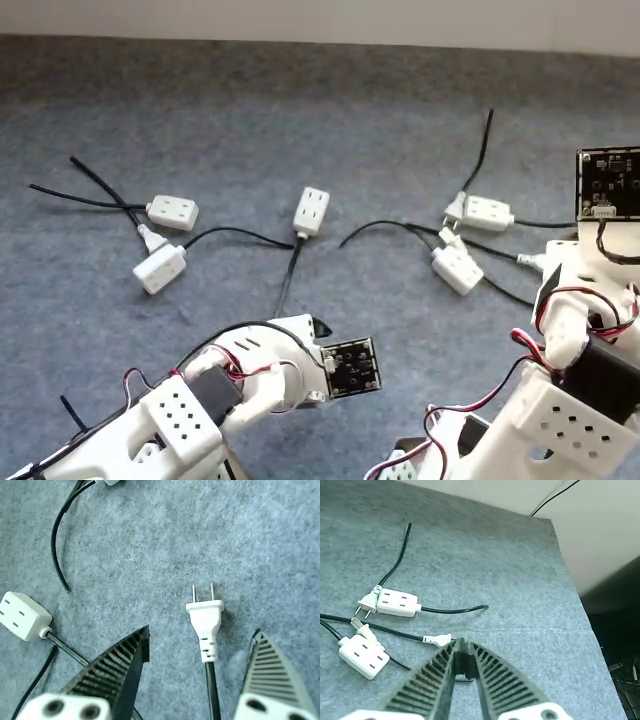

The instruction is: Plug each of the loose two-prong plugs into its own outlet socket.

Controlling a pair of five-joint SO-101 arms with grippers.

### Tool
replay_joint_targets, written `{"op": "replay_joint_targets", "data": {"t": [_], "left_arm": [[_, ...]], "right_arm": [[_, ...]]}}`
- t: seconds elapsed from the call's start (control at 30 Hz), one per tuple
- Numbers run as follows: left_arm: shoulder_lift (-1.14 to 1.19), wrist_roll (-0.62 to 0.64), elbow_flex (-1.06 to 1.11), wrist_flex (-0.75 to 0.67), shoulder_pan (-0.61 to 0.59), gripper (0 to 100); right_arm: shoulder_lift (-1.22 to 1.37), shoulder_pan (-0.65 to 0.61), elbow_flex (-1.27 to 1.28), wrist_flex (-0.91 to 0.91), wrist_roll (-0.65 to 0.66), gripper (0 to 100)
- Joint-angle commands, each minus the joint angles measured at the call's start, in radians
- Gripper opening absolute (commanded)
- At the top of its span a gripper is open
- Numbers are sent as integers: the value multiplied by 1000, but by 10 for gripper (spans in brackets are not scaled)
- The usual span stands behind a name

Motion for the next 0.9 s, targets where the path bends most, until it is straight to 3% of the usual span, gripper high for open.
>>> {"op": "replay_joint_targets", "data": {"t": [0.0, 0.37, 0.5, 0.87], "left_arm": [[62, 55, -27, -52, -10, 305], [702, 144, -375, -69, -18, 305], [763, 143, -452, 8, -19, 305], [878, 146, -553, 29, -35, 305]], "right_arm": [[-1, 12, -36, -1, 12, 9], [-1, 12, -36, 7, 12, 9], [-1, 12, -36, 7, 11, 9], [-10, 12, 59, -2, 11, 9]]}}
